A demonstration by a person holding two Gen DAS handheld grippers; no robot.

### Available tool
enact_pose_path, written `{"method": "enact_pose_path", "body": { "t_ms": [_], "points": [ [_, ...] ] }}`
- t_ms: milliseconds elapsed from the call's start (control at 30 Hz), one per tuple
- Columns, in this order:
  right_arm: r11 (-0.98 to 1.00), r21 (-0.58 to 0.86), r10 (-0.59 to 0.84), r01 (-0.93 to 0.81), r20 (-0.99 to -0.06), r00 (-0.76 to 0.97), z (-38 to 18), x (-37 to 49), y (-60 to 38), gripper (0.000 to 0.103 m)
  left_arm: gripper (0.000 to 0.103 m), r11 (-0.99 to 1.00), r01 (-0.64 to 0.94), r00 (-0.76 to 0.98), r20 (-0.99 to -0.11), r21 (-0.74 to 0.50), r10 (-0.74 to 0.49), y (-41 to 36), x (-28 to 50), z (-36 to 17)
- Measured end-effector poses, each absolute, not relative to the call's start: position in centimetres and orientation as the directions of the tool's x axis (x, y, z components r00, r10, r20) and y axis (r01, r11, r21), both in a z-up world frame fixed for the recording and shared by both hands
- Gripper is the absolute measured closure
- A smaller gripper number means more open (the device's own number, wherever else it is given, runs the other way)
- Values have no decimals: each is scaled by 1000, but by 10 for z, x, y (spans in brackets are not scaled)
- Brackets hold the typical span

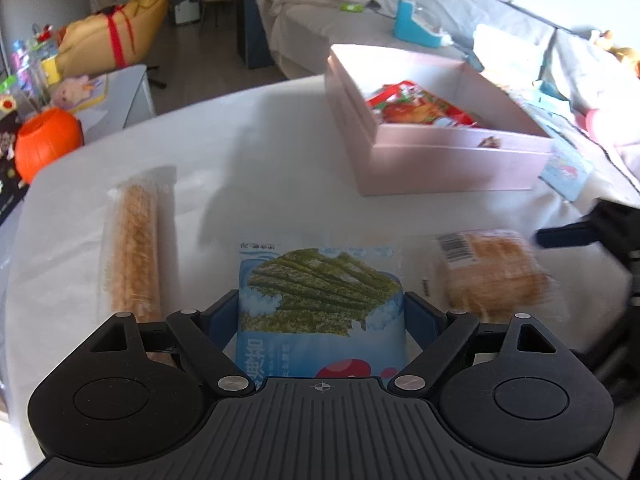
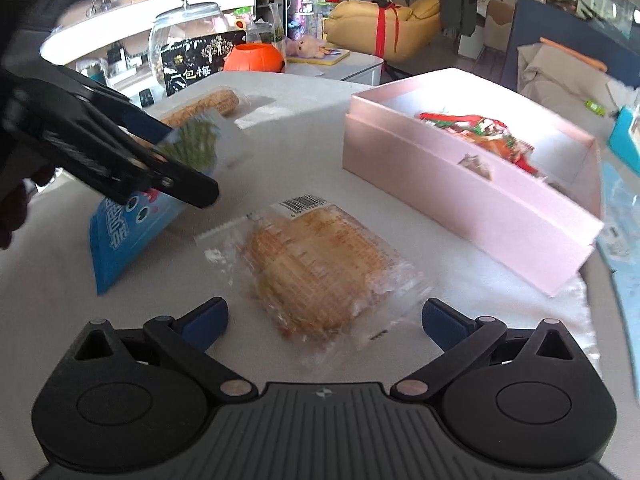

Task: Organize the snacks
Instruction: 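Grasp the square bread packet with the right tool while the left tool holds the blue packet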

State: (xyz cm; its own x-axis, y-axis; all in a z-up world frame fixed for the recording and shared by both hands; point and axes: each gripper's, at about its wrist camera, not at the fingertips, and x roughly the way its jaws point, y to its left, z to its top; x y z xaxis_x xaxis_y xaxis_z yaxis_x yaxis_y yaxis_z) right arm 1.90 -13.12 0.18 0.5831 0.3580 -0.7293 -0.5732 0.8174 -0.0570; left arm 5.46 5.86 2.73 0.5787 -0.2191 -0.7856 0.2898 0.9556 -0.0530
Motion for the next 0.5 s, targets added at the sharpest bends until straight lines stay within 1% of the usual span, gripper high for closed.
{"method": "enact_pose_path", "body": {
  "t_ms": [67,133,167,433,500],
  "points": [
    [814,-87,343,-574,-727,596,6,19,-132,0,12,955,293,547,-813,-38,-200,56,61,17],
    [812,-99,336,-575,-725,601,9,23,-132,0,12,947,320,553,-811,-3,-189,51,60,17],
    [811,-100,337,-576,-726,600,10,26,-130,0,12,945,326,547,-814,-7,-194,53,58,17],
    [800,-27,377,-600,-755,537,3,63,-107,0,13,938,344,525,-820,-40,-227,65,49,19],
    [797,4,390,-604,-767,510,5,65,-104,18,15,945,322,530,-816,-57,-230,67,49,21]
  ]
}}
